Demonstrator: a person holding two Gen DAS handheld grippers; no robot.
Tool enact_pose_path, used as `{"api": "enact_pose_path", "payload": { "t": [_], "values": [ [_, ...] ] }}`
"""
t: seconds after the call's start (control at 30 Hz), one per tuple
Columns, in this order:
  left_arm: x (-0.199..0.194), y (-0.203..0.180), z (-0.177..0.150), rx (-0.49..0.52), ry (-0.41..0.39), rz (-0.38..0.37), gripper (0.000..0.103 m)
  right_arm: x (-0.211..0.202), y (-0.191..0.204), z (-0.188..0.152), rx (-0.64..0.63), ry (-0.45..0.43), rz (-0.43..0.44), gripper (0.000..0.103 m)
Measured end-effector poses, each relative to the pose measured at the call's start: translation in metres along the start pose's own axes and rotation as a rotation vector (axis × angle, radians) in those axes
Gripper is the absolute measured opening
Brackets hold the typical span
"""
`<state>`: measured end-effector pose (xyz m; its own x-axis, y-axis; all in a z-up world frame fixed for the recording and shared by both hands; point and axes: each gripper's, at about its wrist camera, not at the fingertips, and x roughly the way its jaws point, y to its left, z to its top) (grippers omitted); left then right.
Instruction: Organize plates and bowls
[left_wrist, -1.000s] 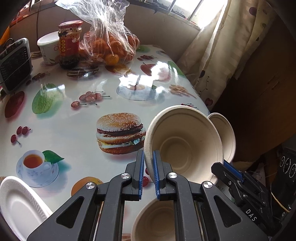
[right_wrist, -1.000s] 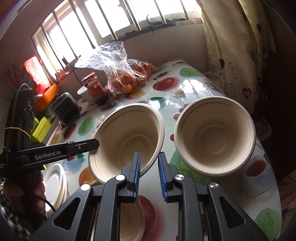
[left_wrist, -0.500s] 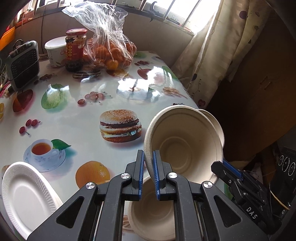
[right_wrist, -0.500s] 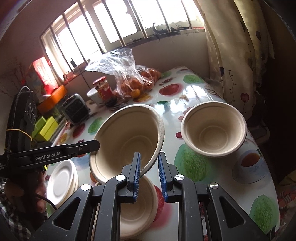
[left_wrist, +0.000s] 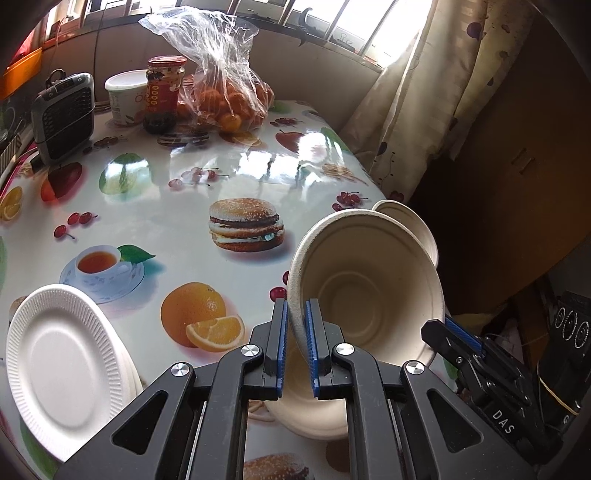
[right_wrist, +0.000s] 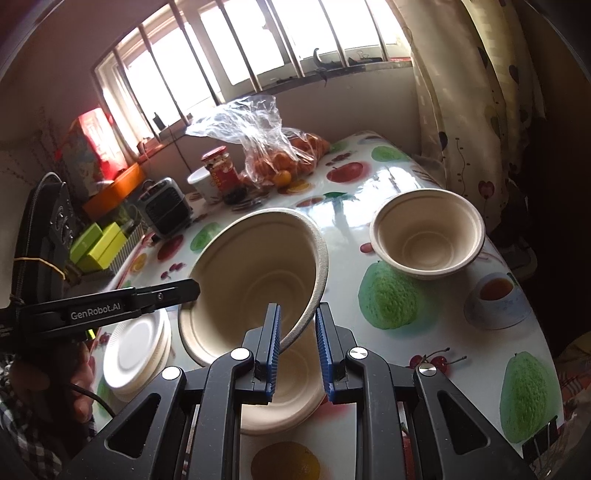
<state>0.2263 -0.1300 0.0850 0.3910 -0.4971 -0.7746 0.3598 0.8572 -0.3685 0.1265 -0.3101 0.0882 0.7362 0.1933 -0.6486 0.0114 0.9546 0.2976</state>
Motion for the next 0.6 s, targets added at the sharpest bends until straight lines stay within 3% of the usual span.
{"api": "enact_pose_path", "payload": {
  "t": [0.6],
  "values": [
    [0.0, 0.008, -0.032, -0.005, 0.049, 0.016, 0.01, -0.001, 0.004, -0.032, 0.022, 0.045, 0.0, 0.019]
  ]
}}
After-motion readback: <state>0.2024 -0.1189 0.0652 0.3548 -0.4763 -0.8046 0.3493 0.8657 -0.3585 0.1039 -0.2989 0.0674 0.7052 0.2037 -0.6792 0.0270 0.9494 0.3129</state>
